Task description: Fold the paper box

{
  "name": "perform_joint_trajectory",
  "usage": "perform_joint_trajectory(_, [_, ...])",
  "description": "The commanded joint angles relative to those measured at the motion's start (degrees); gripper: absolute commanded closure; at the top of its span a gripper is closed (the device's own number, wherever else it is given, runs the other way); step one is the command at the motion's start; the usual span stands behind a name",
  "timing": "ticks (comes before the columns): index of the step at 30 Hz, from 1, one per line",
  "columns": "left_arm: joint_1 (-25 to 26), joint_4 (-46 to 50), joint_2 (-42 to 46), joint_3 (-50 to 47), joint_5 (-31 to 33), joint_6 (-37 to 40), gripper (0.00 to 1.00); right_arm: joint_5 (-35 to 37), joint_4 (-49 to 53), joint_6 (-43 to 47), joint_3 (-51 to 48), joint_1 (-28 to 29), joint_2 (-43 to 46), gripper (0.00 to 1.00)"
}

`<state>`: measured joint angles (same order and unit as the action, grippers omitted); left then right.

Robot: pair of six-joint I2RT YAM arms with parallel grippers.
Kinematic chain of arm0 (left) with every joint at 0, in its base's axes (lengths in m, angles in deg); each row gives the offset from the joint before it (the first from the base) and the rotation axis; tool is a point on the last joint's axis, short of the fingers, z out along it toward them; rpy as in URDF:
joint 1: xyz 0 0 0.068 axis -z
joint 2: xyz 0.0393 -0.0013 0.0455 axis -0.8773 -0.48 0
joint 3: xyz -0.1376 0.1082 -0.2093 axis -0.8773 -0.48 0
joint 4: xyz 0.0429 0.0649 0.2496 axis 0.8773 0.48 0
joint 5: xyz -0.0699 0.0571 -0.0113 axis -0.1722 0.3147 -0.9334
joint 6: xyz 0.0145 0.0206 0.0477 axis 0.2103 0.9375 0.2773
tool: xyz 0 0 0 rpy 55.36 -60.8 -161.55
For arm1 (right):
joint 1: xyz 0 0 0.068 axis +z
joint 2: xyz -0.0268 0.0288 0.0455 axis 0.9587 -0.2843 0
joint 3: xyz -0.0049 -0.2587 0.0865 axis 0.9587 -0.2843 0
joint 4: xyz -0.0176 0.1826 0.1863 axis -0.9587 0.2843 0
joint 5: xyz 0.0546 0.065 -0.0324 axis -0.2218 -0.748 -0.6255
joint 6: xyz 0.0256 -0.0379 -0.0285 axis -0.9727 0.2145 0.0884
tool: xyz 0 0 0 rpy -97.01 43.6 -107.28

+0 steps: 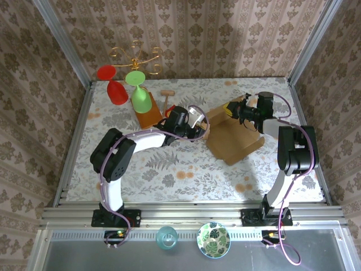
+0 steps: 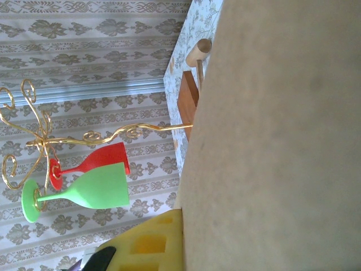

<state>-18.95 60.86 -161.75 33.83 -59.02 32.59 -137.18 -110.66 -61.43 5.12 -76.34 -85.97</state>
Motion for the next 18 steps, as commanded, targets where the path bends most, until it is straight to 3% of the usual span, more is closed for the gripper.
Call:
perform_joint_trajectory(1, [0.6,-4.8,-1.1,0.2,1.8,-4.3,0.61,-0.3,2.3,0.2,-0.9,0.3,-1.8,1.00])
perform_joint_trajectory(8, [0.5,-10.9,-2.4,-0.3,2.7,-10.8,0.61,0.2,1.3,-1.0,-1.3,0.4,-1.8,1.00])
perform_joint_trajectory(18, [1.8,-12.2,-3.4,0.0,4.3,-14.1,0.63,1.2,-0.1,-2.9,-1.2,1.0,-1.8,1.00])
